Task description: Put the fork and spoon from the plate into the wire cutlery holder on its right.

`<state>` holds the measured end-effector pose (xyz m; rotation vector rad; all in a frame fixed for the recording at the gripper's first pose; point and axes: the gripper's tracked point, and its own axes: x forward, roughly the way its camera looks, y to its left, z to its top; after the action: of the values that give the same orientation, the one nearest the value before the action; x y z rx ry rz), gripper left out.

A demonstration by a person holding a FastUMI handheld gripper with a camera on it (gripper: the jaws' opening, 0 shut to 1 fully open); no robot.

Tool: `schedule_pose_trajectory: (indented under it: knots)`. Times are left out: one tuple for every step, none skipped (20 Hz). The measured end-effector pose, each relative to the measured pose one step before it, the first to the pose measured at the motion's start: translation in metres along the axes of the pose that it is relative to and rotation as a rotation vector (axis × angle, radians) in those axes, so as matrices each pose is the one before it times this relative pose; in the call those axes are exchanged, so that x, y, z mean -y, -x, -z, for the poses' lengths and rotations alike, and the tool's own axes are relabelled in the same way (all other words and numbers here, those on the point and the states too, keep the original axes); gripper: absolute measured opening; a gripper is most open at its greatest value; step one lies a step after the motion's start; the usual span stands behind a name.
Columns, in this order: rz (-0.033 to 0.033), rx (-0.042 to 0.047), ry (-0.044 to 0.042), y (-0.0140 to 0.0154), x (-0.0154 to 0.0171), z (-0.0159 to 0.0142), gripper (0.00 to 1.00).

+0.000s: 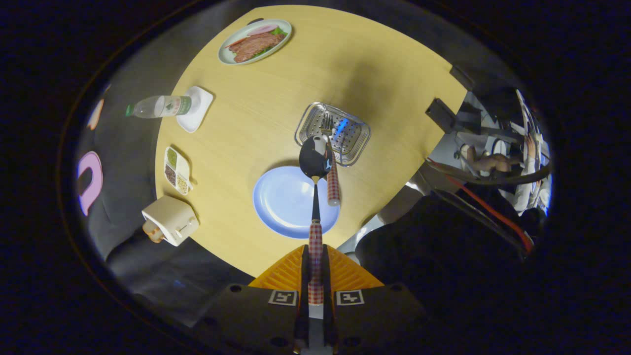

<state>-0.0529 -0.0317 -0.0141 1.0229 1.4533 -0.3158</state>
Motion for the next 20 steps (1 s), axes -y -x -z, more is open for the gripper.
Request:
schedule_pose_trajectory:
  knots:
    - [-0.01805, -0.02913, -0.03562, -0.00354, -0.00416, -0.00429, 0.14]
    - [-0.02477, -0.02500, -0.03965, -0.00254, -0.00590, -0.00579, 0.15]
    - [-0.02512, -0.02864, -0.04067, -0.00432, -0.00742, -0.00371, 0.15]
    - [-0.02417, -0.02742, -0.03161, -0.00360, -0.00576, -0.00311, 0.15]
    - [-0.01201, -0.02435, -0.02230, -0.00574, -0.00312, -0.00535, 0.15]
    - [-0.00311, -0.01862, -0.01699, -0.00632, -0.00117, -0.00609, 0.15]
    - [0.00205, -0.01412, -0.01566, -0.00444, 0.00062, -0.00499, 0.15]
    - [-0.00283, -0.01189, -0.01380, -0.00293, 0.00024, -0.00661, 0.15]
    - [-0.01161, -0.01246, -0.01419, -0.00711, 0.00366, -0.00930, 0.15]
    - [-0.01465, -0.01149, -0.02007, -0.00170, -0.00238, -0.00524, 0.14]
    - [-0.01192, -0.00784, -0.01138, -0.00393, -0.00309, -0.00488, 0.15]
    - [-0.00386, -0.00674, -0.00476, -0.00416, -0.00103, -0.00401, 0.15]
    - [0.00410, -0.00647, -0.00136, -0.00239, 0.00045, -0.00511, 0.15]
    - [0.00277, -0.00851, 0.00171, -0.00338, -0.00015, -0.00424, 0.15]
    - [0.00536, -0.00616, 0.00460, -0.00164, 0.00057, -0.00334, 0.16]
    - [0.00416, -0.02366, 0.00696, -0.00148, 0.00038, 0.00224, 0.16]
    - [0.00439, -0.00724, -0.00156, -0.00054, -0.00111, -0.00001, 0.16]
    - [0.00136, -0.00920, 0.00396, -0.00071, -0.00018, 0.00063, 0.17]
    - [0.00398, -0.00414, 0.00740, -0.00124, -0.00028, -0.00059, 0.17]
    - [0.00262, -0.00135, 0.00186, 0.00034, -0.00013, 0.00009, 0.17]
